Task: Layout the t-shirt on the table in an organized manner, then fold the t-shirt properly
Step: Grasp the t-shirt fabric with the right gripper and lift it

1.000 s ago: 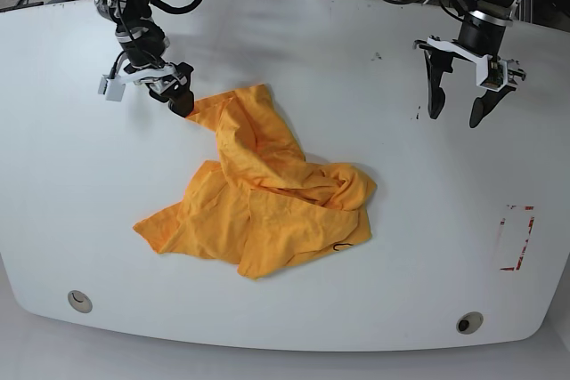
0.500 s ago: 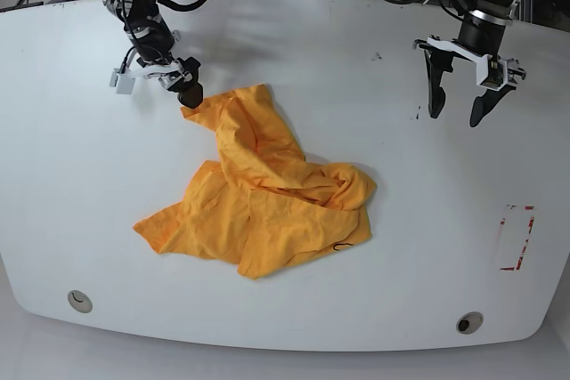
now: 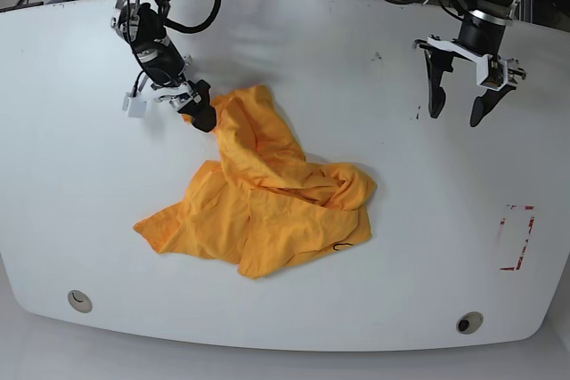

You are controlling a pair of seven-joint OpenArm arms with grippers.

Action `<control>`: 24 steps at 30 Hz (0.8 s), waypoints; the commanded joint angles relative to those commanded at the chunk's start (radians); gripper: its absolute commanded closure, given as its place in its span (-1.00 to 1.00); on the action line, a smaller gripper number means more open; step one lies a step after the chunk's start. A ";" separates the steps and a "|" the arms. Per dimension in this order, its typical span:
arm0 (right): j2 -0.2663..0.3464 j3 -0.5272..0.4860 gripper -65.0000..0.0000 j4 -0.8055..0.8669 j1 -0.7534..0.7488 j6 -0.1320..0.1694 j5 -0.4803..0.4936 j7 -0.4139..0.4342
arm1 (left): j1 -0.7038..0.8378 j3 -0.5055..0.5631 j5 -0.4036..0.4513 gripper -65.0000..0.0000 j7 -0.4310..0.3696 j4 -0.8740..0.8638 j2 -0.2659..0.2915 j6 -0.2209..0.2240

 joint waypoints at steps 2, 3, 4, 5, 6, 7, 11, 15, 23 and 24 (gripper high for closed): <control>0.000 -0.002 -0.12 0.000 0.005 0.002 0.000 0.000 | 0.000 0.000 0.000 -0.18 0.000 0.000 0.000 0.000; 0.000 -0.002 -0.03 0.000 0.005 0.002 0.000 0.000 | 0.000 0.000 0.000 -0.18 0.000 0.000 0.000 0.000; 0.000 -0.003 0.09 0.000 0.005 0.002 0.002 0.000 | 0.000 0.000 0.000 -0.18 0.000 0.000 0.000 0.000; 0.000 -0.003 0.23 0.002 0.003 0.002 0.002 0.000 | 0.000 0.000 0.000 -0.18 0.000 0.000 0.000 0.000; 0.000 -0.009 0.39 0.003 0.002 0.002 0.002 0.000 | 0.000 -0.002 0.002 -0.18 0.000 0.000 0.000 0.000; 0.000 -0.023 0.58 0.003 -0.002 0.002 0.002 0.000 | 0.000 -0.002 0.002 -0.18 0.000 0.000 0.000 0.000; 0.005 -0.064 1.00 0.003 -0.009 0.002 0.002 0.000 | 0.000 -0.002 0.002 -0.18 0.000 -0.002 0.000 0.000; 0.037 -0.126 0.98 0.009 -0.040 0.003 0.005 0.000 | 0.000 -0.002 0.003 -0.18 0.000 -0.002 0.000 0.000; 0.063 -0.269 1.00 0.158 -0.118 0.003 0.000 0.000 | 0.000 -0.003 0.005 -0.18 0.000 -0.002 0.000 0.000; 0.077 -0.296 1.00 0.181 -0.127 0.003 0.000 0.000 | 0.000 -0.003 0.005 -0.18 0.000 -0.002 0.000 0.000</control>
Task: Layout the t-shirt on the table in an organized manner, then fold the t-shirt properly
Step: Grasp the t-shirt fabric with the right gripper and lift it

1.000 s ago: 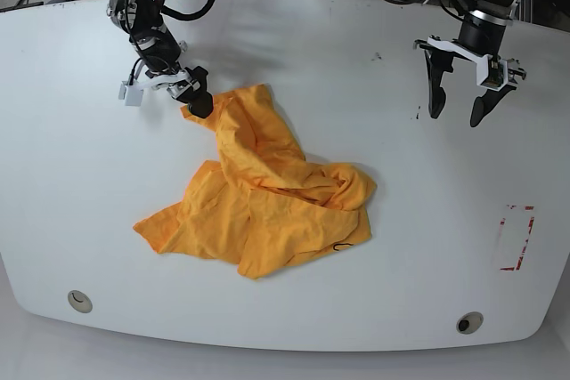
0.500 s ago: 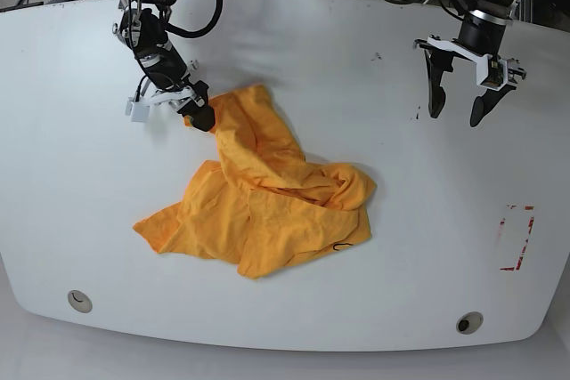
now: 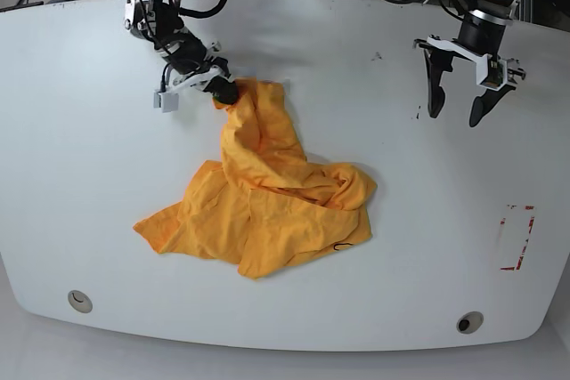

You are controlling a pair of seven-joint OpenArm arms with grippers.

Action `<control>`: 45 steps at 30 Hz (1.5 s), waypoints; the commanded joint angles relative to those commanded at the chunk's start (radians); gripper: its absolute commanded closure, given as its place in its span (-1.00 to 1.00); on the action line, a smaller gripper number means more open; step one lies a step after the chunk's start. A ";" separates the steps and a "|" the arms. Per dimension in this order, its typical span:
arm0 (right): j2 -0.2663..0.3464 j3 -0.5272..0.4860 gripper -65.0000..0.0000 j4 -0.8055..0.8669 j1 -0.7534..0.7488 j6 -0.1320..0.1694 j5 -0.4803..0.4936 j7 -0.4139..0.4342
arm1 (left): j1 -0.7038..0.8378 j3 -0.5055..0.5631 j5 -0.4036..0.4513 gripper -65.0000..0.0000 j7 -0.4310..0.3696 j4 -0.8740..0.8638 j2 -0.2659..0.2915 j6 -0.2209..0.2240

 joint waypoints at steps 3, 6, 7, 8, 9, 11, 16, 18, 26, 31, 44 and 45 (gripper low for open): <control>0.028 -0.080 1.00 0.051 -0.017 0.000 0.000 0.000 | 0.000 0.000 0.000 -0.18 0.000 0.000 0.000 0.000; 0.060 -0.173 1.00 0.081 -0.015 -0.003 0.000 0.000 | -0.003 0.000 0.002 -0.18 0.000 0.000 0.000 0.000; 0.071 -0.199 1.00 0.087 -0.014 -0.005 0.000 0.000 | -0.005 0.000 0.002 -0.18 0.000 0.000 0.000 0.000; 0.081 -0.239 1.00 0.094 -0.011 -0.005 0.000 0.000 | -0.005 0.000 0.002 -0.18 0.000 0.000 -0.002 0.000; 0.087 -0.261 1.00 0.097 -0.009 -0.005 -0.003 0.000 | -0.005 -0.002 0.002 -0.18 0.000 0.000 -0.002 0.000; 0.109 -0.318 1.00 0.112 0.014 -0.006 -0.012 0.002 | -0.005 -0.002 0.002 -0.18 0.002 0.000 -0.002 0.000; 0.130 -0.407 1.00 0.127 0.044 -0.006 -0.052 0.002 | -0.005 -0.026 0.000 -0.18 0.002 0.000 -0.005 0.002; 0.143 -0.443 1.00 0.129 0.074 -0.006 -0.066 0.002 | -0.008 -0.055 -0.002 -0.18 0.002 0.000 -0.005 0.002; 0.196 -0.647 1.00 0.127 0.181 -0.003 -0.118 0.002 | -0.035 -0.146 -0.003 -0.18 0.002 0.000 -0.006 0.002; 0.232 -0.830 1.00 0.126 0.292 -0.006 -0.124 0.000 | -0.063 -0.204 -0.003 -0.18 0.002 -0.002 -0.006 0.002; 0.141 -1.073 0.99 0.012 0.529 -0.008 -0.123 0.000 | -0.161 -0.396 -0.005 -0.18 0.087 -0.002 -0.008 -0.002; 0.127 -1.073 0.97 0.003 0.537 -0.008 -0.123 0.000 | -0.172 -0.407 -0.005 -0.18 0.106 -0.002 -0.008 -0.003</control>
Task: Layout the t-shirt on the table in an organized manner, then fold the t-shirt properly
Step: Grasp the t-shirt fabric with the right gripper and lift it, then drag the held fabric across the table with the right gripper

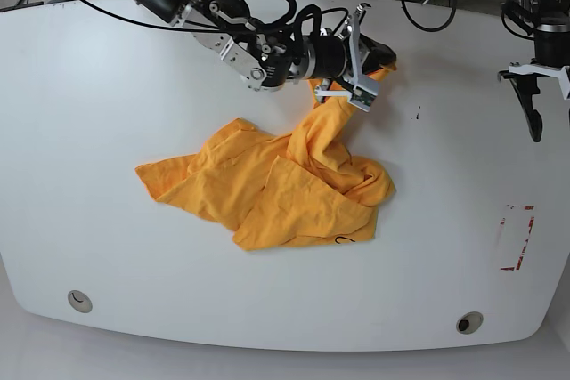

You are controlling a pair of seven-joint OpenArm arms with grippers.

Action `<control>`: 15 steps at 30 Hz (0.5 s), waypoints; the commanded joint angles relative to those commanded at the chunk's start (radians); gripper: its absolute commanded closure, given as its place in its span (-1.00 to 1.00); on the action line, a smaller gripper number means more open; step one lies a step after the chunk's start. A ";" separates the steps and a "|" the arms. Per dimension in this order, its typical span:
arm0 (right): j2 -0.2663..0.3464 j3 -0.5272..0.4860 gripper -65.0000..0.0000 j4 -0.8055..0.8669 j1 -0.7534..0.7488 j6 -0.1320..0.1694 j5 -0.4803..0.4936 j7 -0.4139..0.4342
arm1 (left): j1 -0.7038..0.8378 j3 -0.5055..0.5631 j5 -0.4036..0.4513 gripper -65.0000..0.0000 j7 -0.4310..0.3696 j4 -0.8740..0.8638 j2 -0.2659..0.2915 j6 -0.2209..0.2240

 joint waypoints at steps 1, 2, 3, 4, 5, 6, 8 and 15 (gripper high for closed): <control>-0.017 -0.002 0.90 -0.006 0.008 0.000 0.000 0.000 | -0.014 -0.017 0.000 -0.18 0.025 0.000 0.000 0.000; -0.025 -0.002 0.84 -0.008 0.009 0.000 0.000 0.000 | -0.021 -0.026 0.000 -0.18 0.037 0.000 0.000 0.000; -0.026 -0.002 0.69 -0.008 0.012 0.000 0.000 0.000 | -0.031 -0.041 0.000 -0.18 0.054 0.000 0.000 0.000; -0.020 -0.002 0.45 -0.006 0.021 0.000 0.000 0.000 | -0.040 -0.055 0.000 -0.18 0.069 0.000 0.000 -0.002; -0.015 -0.002 0.24 -0.003 0.028 0.000 0.000 0.000 | -0.048 -0.061 0.000 -0.18 0.077 0.000 0.000 -0.002; -0.014 0.000 0.09 -0.003 0.031 0.000 0.000 0.000 | -0.051 -0.066 0.000 -0.18 0.080 0.000 0.000 -0.002; 0.003 0.003 -0.29 0.003 0.037 0.000 0.000 0.000 | -0.054 -0.066 0.000 -0.18 0.080 0.000 0.000 -0.002; 0.132 0.028 -1.00 0.114 0.049 0.000 -0.002 0.005 | -0.054 -0.061 -0.002 -0.18 0.081 0.000 0.002 -0.002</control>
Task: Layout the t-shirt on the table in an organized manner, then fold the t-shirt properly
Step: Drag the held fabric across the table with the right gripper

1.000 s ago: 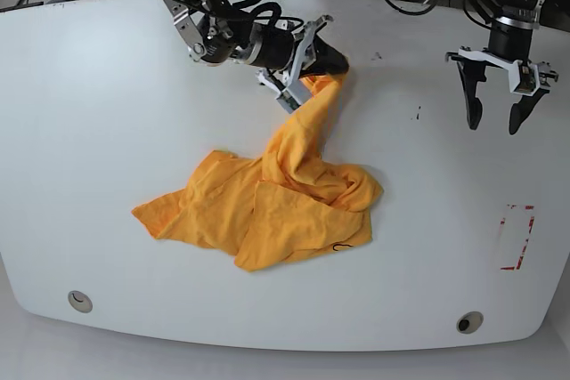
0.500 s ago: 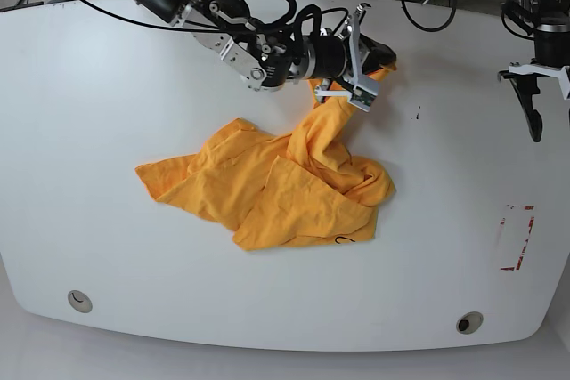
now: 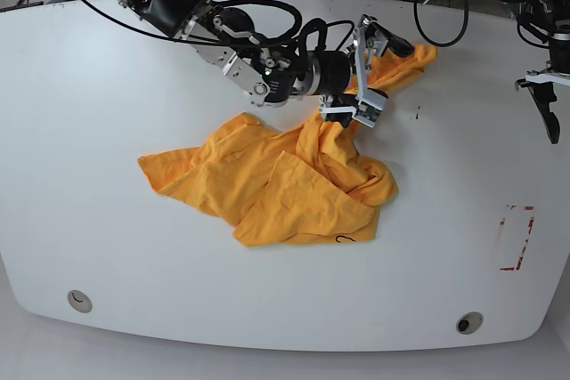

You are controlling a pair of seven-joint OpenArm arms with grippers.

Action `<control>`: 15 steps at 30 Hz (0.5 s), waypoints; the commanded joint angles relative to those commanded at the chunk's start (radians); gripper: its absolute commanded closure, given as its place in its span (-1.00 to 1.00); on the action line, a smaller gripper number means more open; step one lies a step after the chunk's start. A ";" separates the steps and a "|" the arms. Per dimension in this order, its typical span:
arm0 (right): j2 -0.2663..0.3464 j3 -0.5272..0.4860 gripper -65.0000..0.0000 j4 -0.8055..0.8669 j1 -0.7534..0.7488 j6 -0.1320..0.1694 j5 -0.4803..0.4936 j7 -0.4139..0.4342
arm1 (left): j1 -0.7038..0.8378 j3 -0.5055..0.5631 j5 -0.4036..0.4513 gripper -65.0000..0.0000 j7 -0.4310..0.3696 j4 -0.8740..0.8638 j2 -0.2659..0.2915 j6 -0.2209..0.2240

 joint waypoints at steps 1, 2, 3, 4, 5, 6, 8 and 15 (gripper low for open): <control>0.017 0.015 -1.00 0.009 0.000 0.000 0.000 0.000 | -0.002 0.003 0.000 -0.18 0.000 0.000 0.002 0.000; 0.034 0.031 -1.00 0.020 0.002 0.002 0.000 0.000 | -0.002 0.012 0.000 -0.18 0.000 0.000 0.002 0.000; 0.052 0.054 -1.00 0.026 0.002 0.005 0.002 0.000 | -0.002 0.021 0.000 -0.18 0.000 0.000 0.002 0.000; 0.071 0.074 -1.00 0.031 0.002 0.006 0.002 0.000 | -0.002 0.031 0.000 -0.18 0.000 0.000 0.002 0.000; 0.077 0.084 -1.00 0.032 0.002 0.006 0.002 0.000 | -0.002 0.034 0.000 -0.18 0.000 0.000 0.002 0.000; 0.097 0.117 -1.00 0.032 0.003 0.006 0.002 0.000 | 0.000 0.040 0.000 -0.18 0.000 0.000 0.002 0.000; 0.118 0.164 -1.00 0.031 0.003 0.006 0.000 0.002 | 0.000 0.046 0.000 -0.18 0.000 0.000 0.003 0.000; 0.184 0.342 -1.00 -0.035 0.008 0.008 -0.002 0.003 | 0.002 0.087 0.000 -0.18 0.000 0.000 0.006 0.000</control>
